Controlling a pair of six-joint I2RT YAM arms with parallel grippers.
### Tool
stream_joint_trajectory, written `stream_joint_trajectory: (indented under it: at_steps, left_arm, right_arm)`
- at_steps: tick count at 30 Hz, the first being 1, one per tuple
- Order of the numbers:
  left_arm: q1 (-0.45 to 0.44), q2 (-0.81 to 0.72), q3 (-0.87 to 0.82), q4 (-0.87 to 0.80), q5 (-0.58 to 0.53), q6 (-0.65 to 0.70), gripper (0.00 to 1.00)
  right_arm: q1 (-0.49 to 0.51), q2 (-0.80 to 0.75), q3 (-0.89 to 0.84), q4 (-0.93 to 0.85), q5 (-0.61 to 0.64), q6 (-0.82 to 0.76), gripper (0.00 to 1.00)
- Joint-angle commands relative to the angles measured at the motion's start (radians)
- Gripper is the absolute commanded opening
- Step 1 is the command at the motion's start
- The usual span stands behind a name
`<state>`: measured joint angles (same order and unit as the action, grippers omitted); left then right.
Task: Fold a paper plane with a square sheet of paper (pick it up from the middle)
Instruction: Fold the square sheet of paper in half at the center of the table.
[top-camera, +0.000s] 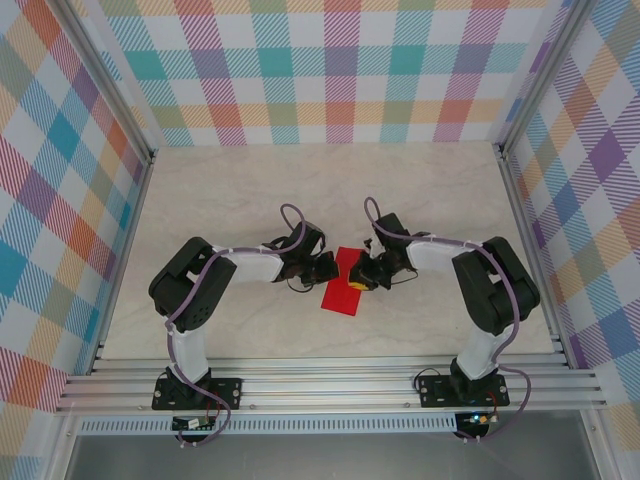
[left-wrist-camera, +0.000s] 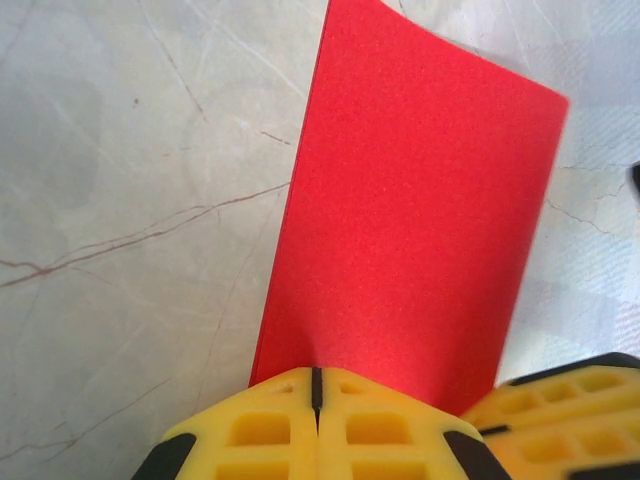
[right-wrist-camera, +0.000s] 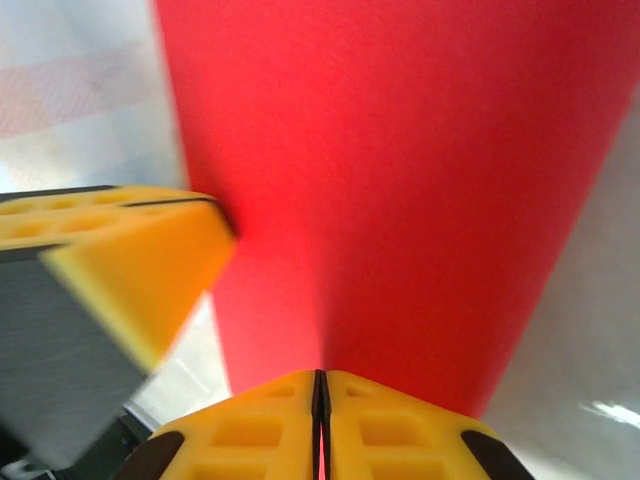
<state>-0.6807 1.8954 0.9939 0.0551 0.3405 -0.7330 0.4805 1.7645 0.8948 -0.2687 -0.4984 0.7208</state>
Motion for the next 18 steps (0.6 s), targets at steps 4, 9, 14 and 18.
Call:
stream_joint_trajectory:
  at_steps: [4, 9, 14, 18]
  left_arm:
    - [-0.013, 0.079, -0.014, -0.118, -0.066, 0.021, 0.0]
    - [-0.013, 0.083, -0.012, -0.12, -0.064, 0.021, 0.0]
    - [-0.013, 0.085, -0.008, -0.126, -0.061, 0.025, 0.0]
    - [-0.014, 0.087, -0.009, -0.127, -0.061, 0.025, 0.0]
  right_arm:
    - [-0.026, 0.044, -0.068, 0.063, 0.003, -0.022, 0.12]
    - [-0.035, 0.008, -0.079, 0.061, -0.011, -0.028, 0.14]
    - [-0.035, -0.101, -0.088, 0.078, -0.082, -0.028, 0.16]
    - [-0.036, -0.146, -0.135, 0.125, -0.113, -0.016, 0.18]
